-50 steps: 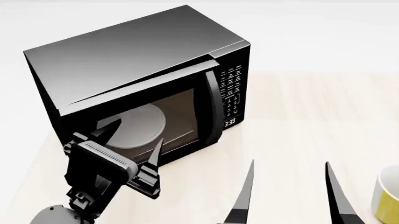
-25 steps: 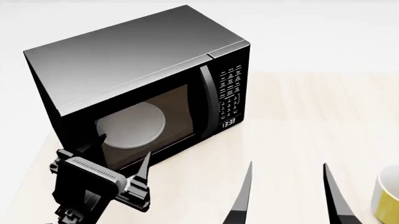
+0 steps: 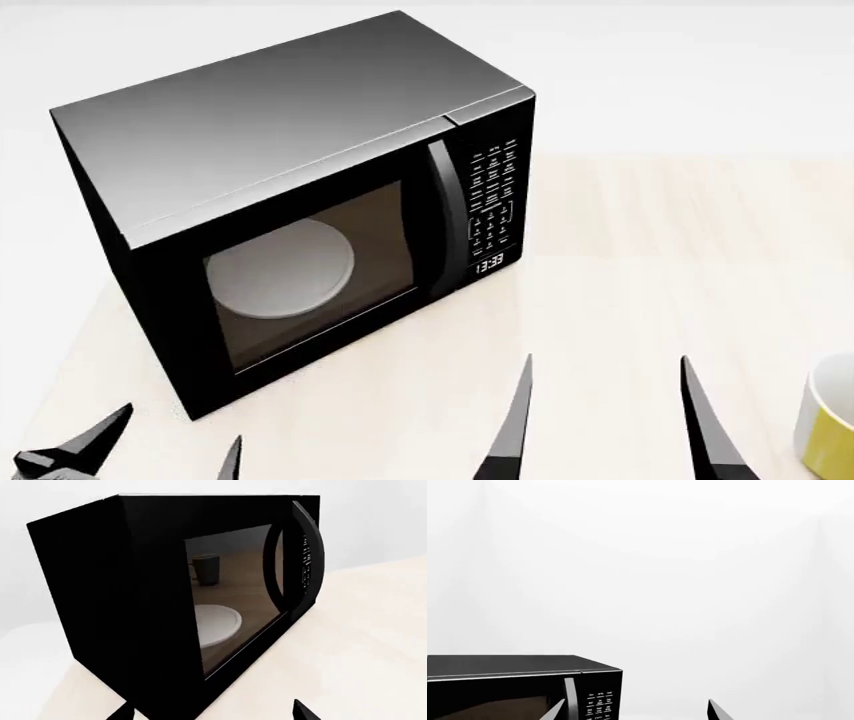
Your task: Close the microwave.
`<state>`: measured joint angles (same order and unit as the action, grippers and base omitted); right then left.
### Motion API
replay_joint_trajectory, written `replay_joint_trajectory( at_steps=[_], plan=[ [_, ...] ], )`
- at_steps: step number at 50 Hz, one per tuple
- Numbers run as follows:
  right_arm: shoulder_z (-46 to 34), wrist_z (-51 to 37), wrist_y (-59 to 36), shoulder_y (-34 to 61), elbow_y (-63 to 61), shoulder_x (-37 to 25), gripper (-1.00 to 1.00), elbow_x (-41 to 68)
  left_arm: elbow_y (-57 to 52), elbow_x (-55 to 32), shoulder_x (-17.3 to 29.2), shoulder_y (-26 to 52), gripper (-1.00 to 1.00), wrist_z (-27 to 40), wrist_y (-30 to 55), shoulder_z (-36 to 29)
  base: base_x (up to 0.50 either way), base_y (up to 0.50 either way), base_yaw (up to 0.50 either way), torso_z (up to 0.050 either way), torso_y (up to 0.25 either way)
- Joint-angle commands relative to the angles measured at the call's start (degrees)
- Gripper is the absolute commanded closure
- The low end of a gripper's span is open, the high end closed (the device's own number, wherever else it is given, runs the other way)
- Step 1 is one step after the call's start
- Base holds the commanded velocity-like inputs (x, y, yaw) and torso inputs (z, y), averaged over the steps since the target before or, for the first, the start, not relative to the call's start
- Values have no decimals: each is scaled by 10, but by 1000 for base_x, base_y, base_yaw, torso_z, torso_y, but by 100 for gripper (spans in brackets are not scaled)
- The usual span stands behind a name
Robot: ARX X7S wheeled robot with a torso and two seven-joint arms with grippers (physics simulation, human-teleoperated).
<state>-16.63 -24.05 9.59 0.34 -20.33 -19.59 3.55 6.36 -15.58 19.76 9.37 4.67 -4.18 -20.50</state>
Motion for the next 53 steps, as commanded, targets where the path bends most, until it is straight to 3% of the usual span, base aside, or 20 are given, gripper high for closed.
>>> replay_joint_trajectory(
  at_steps=[1,9,13,17,23,25,34,38,41,45,48,50,51,53],
  plan=[
    [1,2,-13,6,23,1,-100,17,-59,-16,30,-36,-100,54,-13,61,0,0,0,0,0],
    [51,-4,-63,22,65,0,-100,104,-78,-49,38,-73,-100,110,-44,142,0,0,0,0,0],
    [106,-31,-133,51,105,8,-100,187,-81,-57,42,-71,-100,139,-41,173,0,0,0,0,0],
    [154,-112,-185,95,93,2,-100,176,-112,-74,47,-66,-100,199,-23,229,0,0,0,0,0],
    [207,-106,-144,95,18,-32,-100,196,-173,-71,69,-56,-100,274,18,281,0,0,0,0,0],
    [219,-139,-133,88,-21,-45,-100,132,-212,-61,82,-52,-100,306,49,295,0,0,0,0,0],
    [285,-167,-115,76,-92,-57,-100,149,-329,-195,109,-19,-100,342,150,349,0,0,0,0,0],
    [304,-172,-95,80,-103,-58,-100,148,-358,-208,102,-12,-100,364,141,375,0,0,0,0,0],
    [296,-189,-103,90,-104,-55,-100,120,-362,-180,116,-1,-100,381,169,355,0,0,0,0,0],
    [270,-201,-107,113,-110,-56,-100,73,-365,-171,99,27,-100,413,166,357,0,0,0,0,0],
    [245,-199,-137,139,-112,-66,-100,44,-360,-267,95,37,-100,427,207,387,0,0,0,0,0],
    [255,-201,-146,142,-114,-66,-100,57,-350,-267,88,39,-100,439,210,392,0,0,0,0,0],
    [266,-196,-154,143,-116,-67,-100,81,-327,-316,67,43,-100,462,225,413,0,0,0,0,0],
    [267,-197,-152,142,-118,-68,-100,79,-328,-311,74,43,-100,458,229,406,0,0,0,0,0]
  ],
)
